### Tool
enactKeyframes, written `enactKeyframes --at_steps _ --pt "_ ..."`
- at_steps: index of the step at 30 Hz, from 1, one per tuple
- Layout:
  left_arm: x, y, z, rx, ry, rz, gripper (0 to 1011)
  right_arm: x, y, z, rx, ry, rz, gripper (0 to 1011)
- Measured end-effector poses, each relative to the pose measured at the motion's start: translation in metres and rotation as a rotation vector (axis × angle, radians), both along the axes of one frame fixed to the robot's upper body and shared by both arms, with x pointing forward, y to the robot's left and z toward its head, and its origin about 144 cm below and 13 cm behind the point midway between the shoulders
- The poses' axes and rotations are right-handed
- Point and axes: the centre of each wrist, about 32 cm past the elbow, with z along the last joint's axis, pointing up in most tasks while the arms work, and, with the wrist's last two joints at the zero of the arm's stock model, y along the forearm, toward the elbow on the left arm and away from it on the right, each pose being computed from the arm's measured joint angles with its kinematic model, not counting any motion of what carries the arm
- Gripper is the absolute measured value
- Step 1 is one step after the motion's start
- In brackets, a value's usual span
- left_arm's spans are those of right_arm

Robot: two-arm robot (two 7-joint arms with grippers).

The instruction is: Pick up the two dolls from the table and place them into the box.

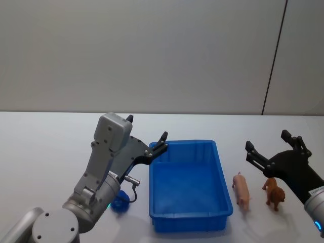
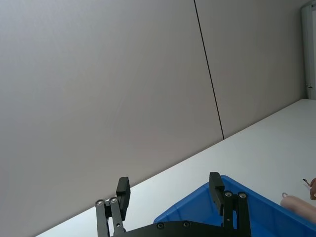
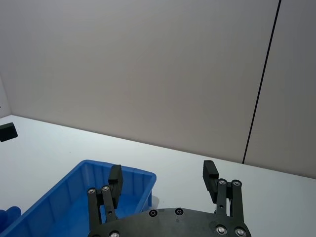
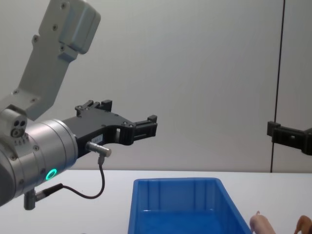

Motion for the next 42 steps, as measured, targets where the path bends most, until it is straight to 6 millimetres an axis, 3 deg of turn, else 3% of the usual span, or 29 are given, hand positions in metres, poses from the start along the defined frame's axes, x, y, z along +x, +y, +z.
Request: enactKeyframes --at_steps 30,42 --pt "0.000 0.000 0.000 0.000 0.000 0.000 1003 0.000 0.000 0.000 0.000 0.000 -0.001 1001" --pt "0.000 0.000 0.000 0.000 0.000 0.000 1003 0.007 -0.022 -0.006 -0.027 0.046 -0.043 1001"
